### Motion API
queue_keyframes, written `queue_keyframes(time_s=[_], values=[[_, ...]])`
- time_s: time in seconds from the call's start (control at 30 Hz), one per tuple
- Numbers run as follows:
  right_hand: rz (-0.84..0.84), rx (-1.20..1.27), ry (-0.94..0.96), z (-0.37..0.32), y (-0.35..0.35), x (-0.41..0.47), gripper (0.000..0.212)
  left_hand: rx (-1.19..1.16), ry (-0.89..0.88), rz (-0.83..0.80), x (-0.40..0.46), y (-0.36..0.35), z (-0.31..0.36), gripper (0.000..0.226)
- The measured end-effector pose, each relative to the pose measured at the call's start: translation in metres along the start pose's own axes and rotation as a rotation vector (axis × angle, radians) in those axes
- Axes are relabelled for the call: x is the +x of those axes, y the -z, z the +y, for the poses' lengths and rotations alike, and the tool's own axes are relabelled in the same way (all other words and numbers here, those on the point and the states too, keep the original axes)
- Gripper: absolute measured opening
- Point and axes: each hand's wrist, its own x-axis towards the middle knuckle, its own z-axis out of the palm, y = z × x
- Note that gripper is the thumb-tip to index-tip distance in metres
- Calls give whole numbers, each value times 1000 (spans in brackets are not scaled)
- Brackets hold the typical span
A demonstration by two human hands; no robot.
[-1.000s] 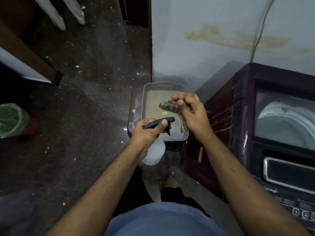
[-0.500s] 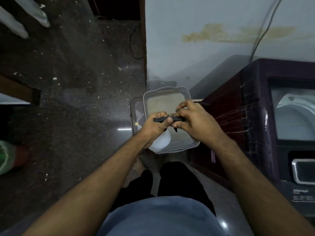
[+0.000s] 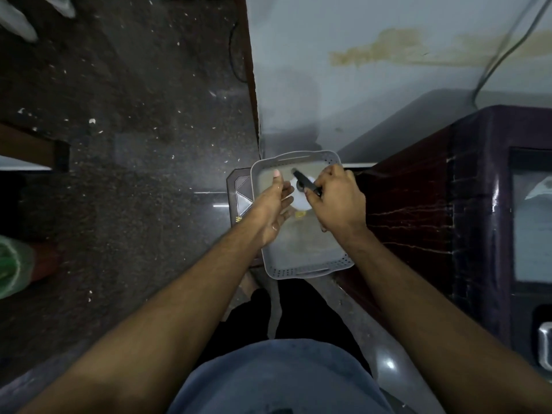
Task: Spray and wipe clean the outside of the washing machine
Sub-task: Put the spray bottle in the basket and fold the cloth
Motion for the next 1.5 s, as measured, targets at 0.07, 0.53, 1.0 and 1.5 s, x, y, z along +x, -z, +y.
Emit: queue_keyframes(time_s=[0.07,0.53,1.0,1.5], values=[[58,95,-117,4,-7,12,31,-15,2,-30,6,-6,3,62],[86,274,-220,-24,-51,21,28,-147,-6,-16,16,-1,7,74],[-68,728,-380,48,-38,-42,56,-84,163,137,-2,6,-76,60],[-56,1123,-539,8,-61,-106,23,-262,224,-205,-32,2,-104,80]])
